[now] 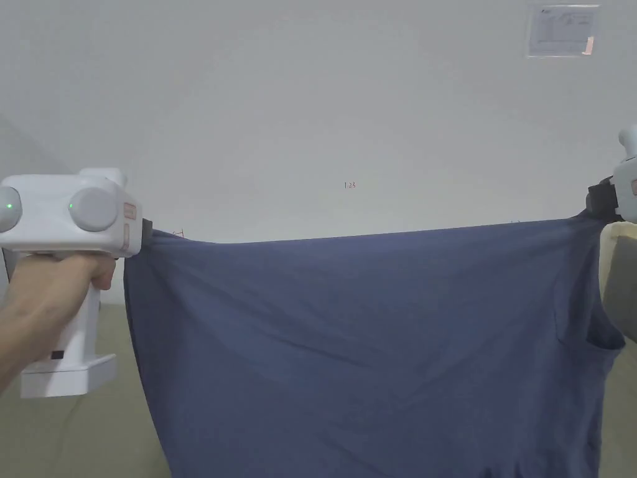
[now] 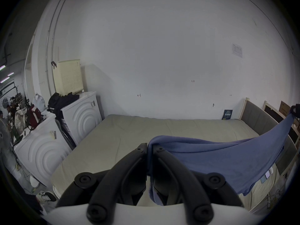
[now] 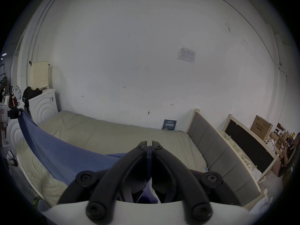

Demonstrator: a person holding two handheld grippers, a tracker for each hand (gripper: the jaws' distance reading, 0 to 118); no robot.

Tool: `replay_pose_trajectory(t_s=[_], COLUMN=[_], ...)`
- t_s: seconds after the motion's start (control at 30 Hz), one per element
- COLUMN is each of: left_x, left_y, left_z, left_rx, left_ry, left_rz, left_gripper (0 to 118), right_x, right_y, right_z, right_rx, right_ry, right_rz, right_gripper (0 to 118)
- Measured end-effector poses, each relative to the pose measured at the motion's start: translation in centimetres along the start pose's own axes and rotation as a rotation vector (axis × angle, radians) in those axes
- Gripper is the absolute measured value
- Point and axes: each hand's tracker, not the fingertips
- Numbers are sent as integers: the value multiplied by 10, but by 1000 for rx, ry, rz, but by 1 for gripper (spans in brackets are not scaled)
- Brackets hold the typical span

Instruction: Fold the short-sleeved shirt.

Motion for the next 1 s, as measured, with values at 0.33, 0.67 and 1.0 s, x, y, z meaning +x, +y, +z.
replay_pose_trajectory(t_s=[0.33,0.67,1.0], left_x=[21,46,71], left_y=[49,91,88], left_z=[-72,-153,-241], left_rx=[24,52,51], left_ry=[55,129,177], left_rz=[-15,-56,-56], left_gripper=[5,5,5], right_x=[-6,-16,-26], right_y=[45,81,81], right_z=[-75,-168,-262], right_rx=[15,18,-3], right_ry=[-34,-73,-93], right_rz=[16,48,19], right_gripper=[3,3,3])
